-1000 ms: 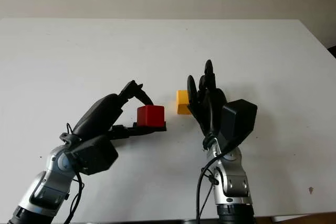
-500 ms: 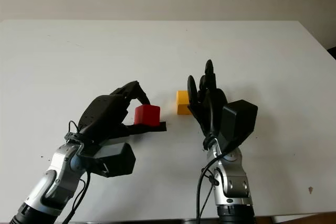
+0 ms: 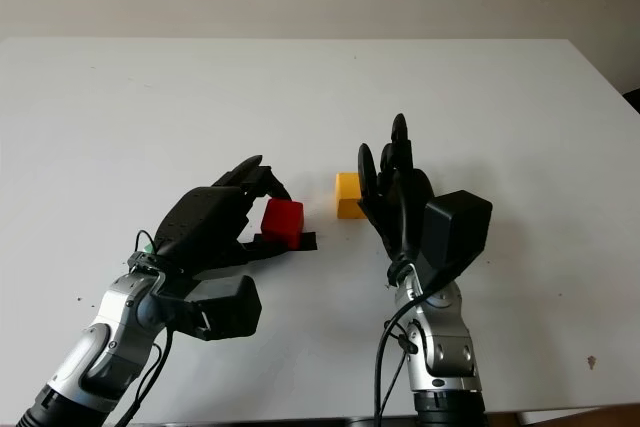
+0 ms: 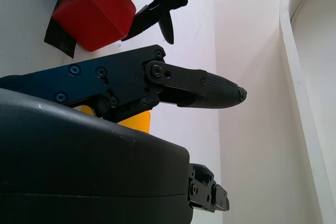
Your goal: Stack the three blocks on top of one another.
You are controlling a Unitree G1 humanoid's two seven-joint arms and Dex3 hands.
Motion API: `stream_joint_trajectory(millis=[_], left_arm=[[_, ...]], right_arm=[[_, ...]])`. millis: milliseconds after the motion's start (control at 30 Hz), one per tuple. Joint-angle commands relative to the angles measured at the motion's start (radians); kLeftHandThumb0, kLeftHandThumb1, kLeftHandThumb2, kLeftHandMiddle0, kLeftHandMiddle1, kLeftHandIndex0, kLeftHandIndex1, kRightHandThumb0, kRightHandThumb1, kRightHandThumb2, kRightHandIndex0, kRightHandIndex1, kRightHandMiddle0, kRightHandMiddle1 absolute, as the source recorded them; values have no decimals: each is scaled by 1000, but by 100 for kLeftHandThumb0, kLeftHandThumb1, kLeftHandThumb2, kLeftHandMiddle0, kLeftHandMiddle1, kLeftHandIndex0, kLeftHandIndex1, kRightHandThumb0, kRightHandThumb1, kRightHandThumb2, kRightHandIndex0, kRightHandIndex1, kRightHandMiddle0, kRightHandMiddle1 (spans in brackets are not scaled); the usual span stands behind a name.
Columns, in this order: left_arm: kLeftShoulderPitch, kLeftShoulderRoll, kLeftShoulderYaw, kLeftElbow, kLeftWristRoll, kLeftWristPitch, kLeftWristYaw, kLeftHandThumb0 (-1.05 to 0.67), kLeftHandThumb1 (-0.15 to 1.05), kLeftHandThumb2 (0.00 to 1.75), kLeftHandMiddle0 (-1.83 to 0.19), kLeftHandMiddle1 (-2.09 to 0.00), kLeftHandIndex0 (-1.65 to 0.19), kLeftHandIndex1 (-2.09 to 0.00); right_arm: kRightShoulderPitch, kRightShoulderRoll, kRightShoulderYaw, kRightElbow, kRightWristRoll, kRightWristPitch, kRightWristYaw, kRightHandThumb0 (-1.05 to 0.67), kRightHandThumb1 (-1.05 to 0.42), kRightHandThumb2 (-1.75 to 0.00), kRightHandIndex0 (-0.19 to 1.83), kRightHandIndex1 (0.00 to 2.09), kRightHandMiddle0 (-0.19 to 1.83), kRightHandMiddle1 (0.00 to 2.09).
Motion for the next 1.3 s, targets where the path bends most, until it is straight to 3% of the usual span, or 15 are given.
stream_joint_trajectory(millis=[0,133,333,433,500,600,867,933,1033,1167,1267], left_arm=[[0,5,7,-34,-10,5,-17,-58,105,13,-3,-3,10,-141],[4,8,10,-59,-18,20,-46,-59,105,14,-3,-4,11,-141],[9,23,18,-91,-36,20,-74,-60,105,17,0,-4,18,-112],[12,28,25,-115,-43,28,-85,-62,105,19,8,-4,12,-42],[13,26,33,-118,-45,25,-67,-65,105,19,15,-4,15,-15],[7,24,44,-113,-44,22,-42,-72,105,22,19,-1,19,-2],[-19,-7,154,-68,-127,-23,131,-85,105,36,19,0,19,0],[-23,-11,202,-52,-202,-66,160,-85,105,45,19,0,19,0],[-25,-50,300,-50,-415,-85,135,-84,105,51,19,0,19,0],[-43,-105,423,-35,-716,-86,81,-82,105,52,18,-1,18,-1],[-85,-119,503,48,-896,-106,35,-78,105,54,14,-5,14,-4]], right_arm=[[1,-5,1,-19,-2,-15,1,-59,-105,-55,-19,0,-19,0],[0,-5,1,-18,-4,-15,-1,-60,-105,-54,-19,0,-19,0],[1,-6,1,-17,-5,-16,2,-60,-105,-54,-19,0,-19,0],[1,-5,-1,-17,-1,-16,3,-59,-105,-54,-19,0,-19,0],[1,-6,-1,-17,0,-14,4,-59,-105,-55,-19,0,-19,0],[0,-6,-3,-17,3,-12,6,-59,-105,-54,-19,0,-19,0],[-22,-60,-11,-3,-52,-53,3,-63,-105,-45,-19,0,-19,0],[-44,-89,-27,11,-62,-71,11,-66,-105,-35,-19,0,-19,0],[-82,-133,-49,36,-77,-109,15,-69,-105,-20,-19,0,-19,1],[-136,-207,-63,40,-106,-114,39,-67,-103,-11,-19,0,-16,4],[-175,-268,-69,27,-127,-98,65,-65,-101,-7,-18,1,-13,6]])
